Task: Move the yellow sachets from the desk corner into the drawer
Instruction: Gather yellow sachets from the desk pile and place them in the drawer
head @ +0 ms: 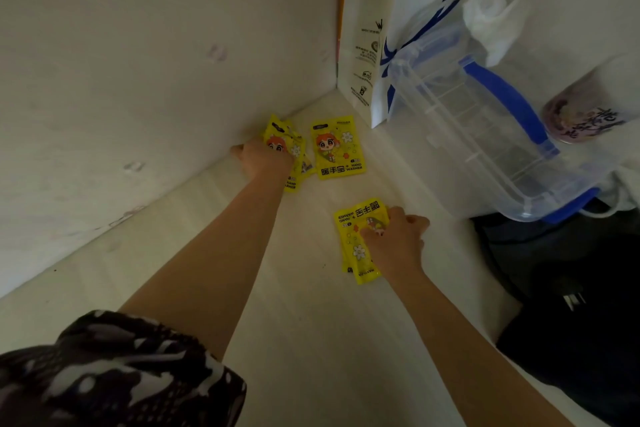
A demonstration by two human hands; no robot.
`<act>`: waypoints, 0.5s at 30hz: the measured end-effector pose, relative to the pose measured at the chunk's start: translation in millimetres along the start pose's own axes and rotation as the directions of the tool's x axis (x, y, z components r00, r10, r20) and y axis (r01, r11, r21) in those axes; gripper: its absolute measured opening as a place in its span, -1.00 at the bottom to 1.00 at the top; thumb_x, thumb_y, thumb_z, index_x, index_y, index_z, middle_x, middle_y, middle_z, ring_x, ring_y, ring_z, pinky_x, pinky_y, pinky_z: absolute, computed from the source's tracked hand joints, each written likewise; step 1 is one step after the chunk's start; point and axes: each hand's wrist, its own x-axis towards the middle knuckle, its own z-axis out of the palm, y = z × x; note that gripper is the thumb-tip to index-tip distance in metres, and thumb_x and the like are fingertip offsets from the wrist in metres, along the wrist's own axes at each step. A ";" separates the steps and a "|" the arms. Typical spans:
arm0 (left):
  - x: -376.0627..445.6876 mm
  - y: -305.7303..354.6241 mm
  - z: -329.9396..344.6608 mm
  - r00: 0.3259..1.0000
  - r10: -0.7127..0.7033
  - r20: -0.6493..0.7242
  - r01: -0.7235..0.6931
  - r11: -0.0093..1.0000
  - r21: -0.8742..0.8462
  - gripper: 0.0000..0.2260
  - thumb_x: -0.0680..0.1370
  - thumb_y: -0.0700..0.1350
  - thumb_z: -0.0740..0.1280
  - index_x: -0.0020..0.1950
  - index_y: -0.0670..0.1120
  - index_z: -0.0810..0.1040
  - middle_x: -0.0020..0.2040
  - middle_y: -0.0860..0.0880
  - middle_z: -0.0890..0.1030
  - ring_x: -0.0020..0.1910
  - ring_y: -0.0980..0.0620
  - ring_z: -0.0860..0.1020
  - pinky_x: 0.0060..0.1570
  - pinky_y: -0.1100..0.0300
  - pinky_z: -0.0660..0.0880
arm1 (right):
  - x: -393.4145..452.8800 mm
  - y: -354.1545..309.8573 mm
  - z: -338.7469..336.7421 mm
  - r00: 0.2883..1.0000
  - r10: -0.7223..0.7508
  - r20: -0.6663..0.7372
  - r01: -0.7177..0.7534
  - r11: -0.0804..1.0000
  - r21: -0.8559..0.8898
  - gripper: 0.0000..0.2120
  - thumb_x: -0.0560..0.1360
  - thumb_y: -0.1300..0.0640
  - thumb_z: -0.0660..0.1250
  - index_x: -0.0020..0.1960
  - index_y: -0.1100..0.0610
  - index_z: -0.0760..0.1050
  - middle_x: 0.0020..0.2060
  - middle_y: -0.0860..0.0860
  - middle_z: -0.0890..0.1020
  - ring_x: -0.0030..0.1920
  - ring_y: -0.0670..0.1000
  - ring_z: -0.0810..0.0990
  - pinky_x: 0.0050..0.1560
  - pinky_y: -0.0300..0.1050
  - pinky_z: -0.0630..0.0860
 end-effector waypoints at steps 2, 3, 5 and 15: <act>-0.3 -0.8 -0.3 1.000 0.000 0.003 0.000 1.000 -0.013 -0.71 0.43 -0.12 0.45 0.12 -0.13 0.55 0.08 -0.11 0.52 0.22 -0.05 0.34 -0.08 0.29 0.29 | 0.0 1.0 -1.3 0.999 -0.022 0.024 0.022 1.000 0.015 -0.67 0.48 0.07 0.36 0.17 0.16 0.38 0.17 0.14 0.35 0.03 0.23 0.53 -0.02 -0.07 0.46; -2.4 -1.1 -1.7 1.000 -0.004 0.016 0.005 1.000 -0.022 -0.70 0.41 -0.10 0.47 0.10 -0.13 0.56 0.01 -0.07 0.52 0.23 -0.08 0.37 -0.03 0.27 0.34 | 0.3 2.0 -1.9 0.999 -0.034 0.039 0.034 0.999 0.011 -0.70 0.48 0.07 0.36 0.14 0.15 0.38 0.11 0.11 0.43 0.01 0.20 0.54 -0.07 -0.10 0.42; -3.9 -5.1 -2.1 0.997 -0.057 0.048 0.060 0.995 -0.077 -0.63 0.31 -0.07 0.54 0.06 -0.11 0.58 0.04 -0.06 0.58 0.19 -0.09 0.47 0.08 0.10 0.52 | 1.5 6.0 -3.5 0.997 -0.056 0.048 0.055 0.998 0.022 -0.77 0.49 0.07 0.36 0.03 0.11 0.35 -0.06 0.04 0.52 -0.03 0.16 0.56 -0.14 -0.12 0.39; -35.2 -45.3 -29.2 0.982 -0.121 0.146 0.176 0.869 -0.462 -0.77 0.32 -0.28 0.52 -0.14 -0.06 0.55 -0.29 0.02 0.57 -0.40 0.09 0.53 -0.42 0.26 0.46 | -7.0 19.6 -25.0 0.985 -0.169 0.022 0.154 0.942 0.299 -0.77 0.53 0.12 0.33 0.07 0.12 0.30 -0.14 -0.07 0.50 -0.15 -0.03 0.53 -0.31 -0.21 0.42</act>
